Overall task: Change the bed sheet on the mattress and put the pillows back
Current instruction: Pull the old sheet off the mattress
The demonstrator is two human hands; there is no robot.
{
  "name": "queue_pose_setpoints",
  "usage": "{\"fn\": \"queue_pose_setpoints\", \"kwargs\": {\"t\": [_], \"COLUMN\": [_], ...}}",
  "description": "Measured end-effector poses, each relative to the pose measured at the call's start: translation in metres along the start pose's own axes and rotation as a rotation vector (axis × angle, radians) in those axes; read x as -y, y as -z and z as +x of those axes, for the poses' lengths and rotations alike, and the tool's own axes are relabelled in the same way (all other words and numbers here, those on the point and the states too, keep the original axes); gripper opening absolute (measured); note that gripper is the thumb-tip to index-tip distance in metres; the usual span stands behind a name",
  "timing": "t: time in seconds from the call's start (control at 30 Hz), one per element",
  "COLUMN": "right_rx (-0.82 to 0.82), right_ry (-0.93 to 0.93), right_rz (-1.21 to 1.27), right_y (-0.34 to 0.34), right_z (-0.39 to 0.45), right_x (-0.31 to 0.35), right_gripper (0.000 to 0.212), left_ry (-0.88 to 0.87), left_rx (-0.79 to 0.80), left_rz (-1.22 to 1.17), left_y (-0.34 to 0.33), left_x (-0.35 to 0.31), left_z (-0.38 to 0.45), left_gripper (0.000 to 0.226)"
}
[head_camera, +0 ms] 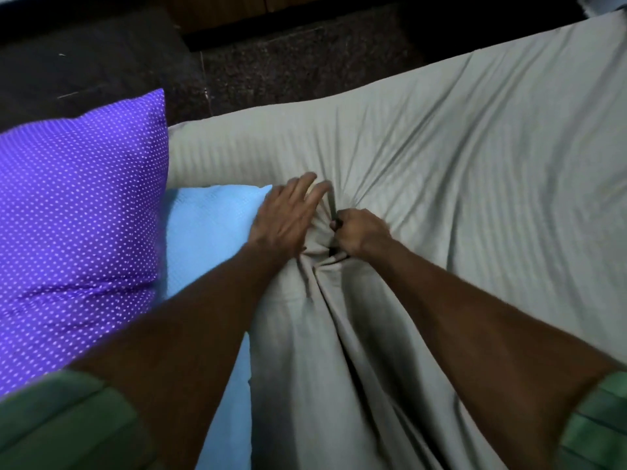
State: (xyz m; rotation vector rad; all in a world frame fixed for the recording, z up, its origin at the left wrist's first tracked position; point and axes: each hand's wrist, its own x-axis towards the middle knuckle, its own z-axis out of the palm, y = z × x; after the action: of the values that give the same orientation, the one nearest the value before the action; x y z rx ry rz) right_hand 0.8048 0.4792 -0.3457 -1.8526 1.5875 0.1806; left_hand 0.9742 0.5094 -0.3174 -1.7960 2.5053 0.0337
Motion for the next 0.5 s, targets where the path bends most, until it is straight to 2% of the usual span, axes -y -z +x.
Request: {"fn": "queue_pose_setpoints", "kwargs": {"t": [0.13, 0.3, 0.4, 0.5], "right_rx": [0.082, 0.223, 0.317, 0.398], "right_ry": [0.114, 0.166, 0.162, 0.160], "right_rz": [-0.014, -0.108, -0.113, -0.035], "right_y": [0.005, 0.007, -0.005, -0.021], "right_z": [-0.011, -0.042, -0.066, -0.084], "right_x": [-0.012, -0.026, -0.029, -0.026], "right_gripper": [0.026, 0.020, 0.018, 0.024], "left_ry": [-0.270, -0.505, -0.621, -0.576], "left_rx": [-0.013, 0.078, 0.061, 0.117], "left_rz": [0.168, 0.102, -0.016, -0.045], "left_y": [0.003, -0.004, -0.022, -0.030], "left_x": [0.004, -0.010, -0.021, -0.030], "left_z": [0.040, 0.068, 0.046, 0.010], "left_gripper": [0.059, 0.013, 0.023, 0.029]}}
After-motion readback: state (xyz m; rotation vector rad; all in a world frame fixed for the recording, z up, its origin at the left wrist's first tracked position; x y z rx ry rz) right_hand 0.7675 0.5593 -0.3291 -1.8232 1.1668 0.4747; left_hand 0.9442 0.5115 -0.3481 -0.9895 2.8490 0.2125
